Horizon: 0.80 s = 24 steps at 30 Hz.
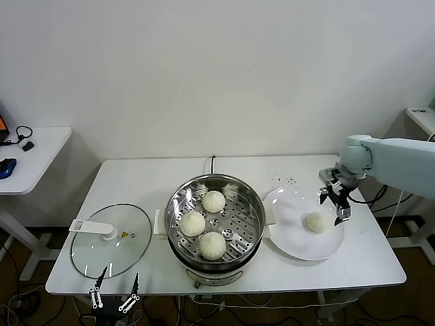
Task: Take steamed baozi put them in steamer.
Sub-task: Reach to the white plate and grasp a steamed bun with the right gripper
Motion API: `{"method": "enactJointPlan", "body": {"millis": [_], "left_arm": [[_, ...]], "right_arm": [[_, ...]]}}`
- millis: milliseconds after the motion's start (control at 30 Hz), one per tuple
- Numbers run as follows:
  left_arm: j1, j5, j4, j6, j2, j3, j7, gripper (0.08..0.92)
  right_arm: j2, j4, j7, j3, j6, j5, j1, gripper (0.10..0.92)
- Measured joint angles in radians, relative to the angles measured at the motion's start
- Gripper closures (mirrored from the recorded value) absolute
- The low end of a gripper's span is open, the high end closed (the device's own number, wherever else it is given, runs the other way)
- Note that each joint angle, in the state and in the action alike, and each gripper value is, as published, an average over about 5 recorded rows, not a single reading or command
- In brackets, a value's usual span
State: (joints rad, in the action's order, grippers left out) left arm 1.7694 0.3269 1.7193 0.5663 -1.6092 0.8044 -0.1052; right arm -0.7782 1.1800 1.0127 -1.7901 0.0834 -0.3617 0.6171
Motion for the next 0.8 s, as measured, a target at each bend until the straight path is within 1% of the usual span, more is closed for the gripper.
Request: {"method": "enactJointPlan", "body": {"millis": [367,800], "left_arm": [[0.003,0.004,-0.002,0.001,0.000,0.003,0.001,0.177],[0.007,0.005,-0.002,0.002,0.000,0.001,0.002,0.177]], "right_arm": [[-0.032,-0.117,-0.019,0.148,-0.007,0.041,-0.166,0.203],[-0.043,-0.161,-0.022,0.212,-0.001,0.062,-0.246,0.203]]}}
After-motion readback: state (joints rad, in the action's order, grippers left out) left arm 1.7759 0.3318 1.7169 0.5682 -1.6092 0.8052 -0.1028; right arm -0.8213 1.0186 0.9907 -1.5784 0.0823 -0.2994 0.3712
